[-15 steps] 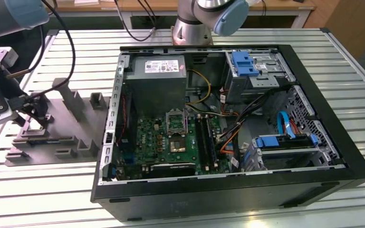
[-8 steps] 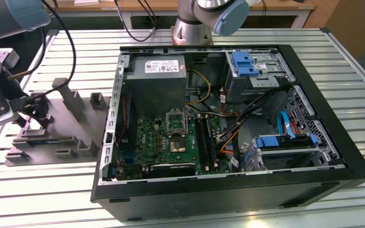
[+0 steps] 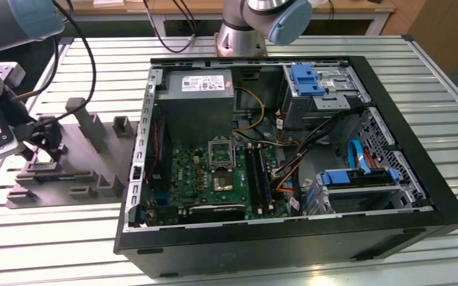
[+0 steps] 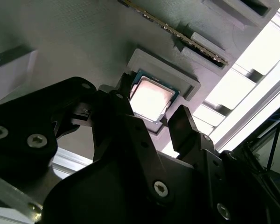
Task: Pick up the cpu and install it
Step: 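Pick up the cpu and move it towards the insertion slot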
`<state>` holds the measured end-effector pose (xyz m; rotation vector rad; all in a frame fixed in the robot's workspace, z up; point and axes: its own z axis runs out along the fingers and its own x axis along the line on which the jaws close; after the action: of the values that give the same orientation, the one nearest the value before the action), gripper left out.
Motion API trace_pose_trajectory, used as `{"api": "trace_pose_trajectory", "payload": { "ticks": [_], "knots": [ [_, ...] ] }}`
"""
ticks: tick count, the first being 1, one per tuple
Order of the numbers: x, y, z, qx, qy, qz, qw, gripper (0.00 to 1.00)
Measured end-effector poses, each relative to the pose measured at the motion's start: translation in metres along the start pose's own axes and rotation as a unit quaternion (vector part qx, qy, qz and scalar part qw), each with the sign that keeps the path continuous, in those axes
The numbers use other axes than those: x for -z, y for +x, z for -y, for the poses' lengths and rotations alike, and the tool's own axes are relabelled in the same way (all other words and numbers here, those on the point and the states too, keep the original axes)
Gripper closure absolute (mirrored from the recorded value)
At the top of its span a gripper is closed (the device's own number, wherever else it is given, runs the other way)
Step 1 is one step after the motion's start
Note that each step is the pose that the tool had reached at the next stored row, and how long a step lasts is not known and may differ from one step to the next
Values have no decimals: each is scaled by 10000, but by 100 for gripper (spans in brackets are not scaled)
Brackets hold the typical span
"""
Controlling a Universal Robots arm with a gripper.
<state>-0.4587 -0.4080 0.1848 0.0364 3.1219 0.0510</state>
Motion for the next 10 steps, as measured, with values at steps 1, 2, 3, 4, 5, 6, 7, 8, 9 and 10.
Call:
{"api": "trace_pose_trajectory", "payload": {
  "ticks": [1, 2, 3, 4, 5, 6, 7, 8, 9, 10],
  "knots": [
    [-3, 0, 0, 0, 0, 0, 10000, 42],
    [-6, 0, 0, 0, 1, 0, 10000, 42],
    [-9, 0, 0, 0, 1, 0, 10000, 42],
    [-12, 0, 0, 0, 0, 0, 10000, 42],
    [-14, 0, 0, 0, 0, 0, 10000, 42],
    [-18, 0, 0, 0, 0, 1, 10000, 42],
    [-22, 0, 0, 0, 0, 1, 10000, 42],
    [-26, 0, 1, 0, 0, 1, 10000, 42],
    [-29, 0, 1, 0, 1, 0, 10000, 42],
    [-33, 0, 1, 0, 1, 0, 10000, 42]
  ]
}}
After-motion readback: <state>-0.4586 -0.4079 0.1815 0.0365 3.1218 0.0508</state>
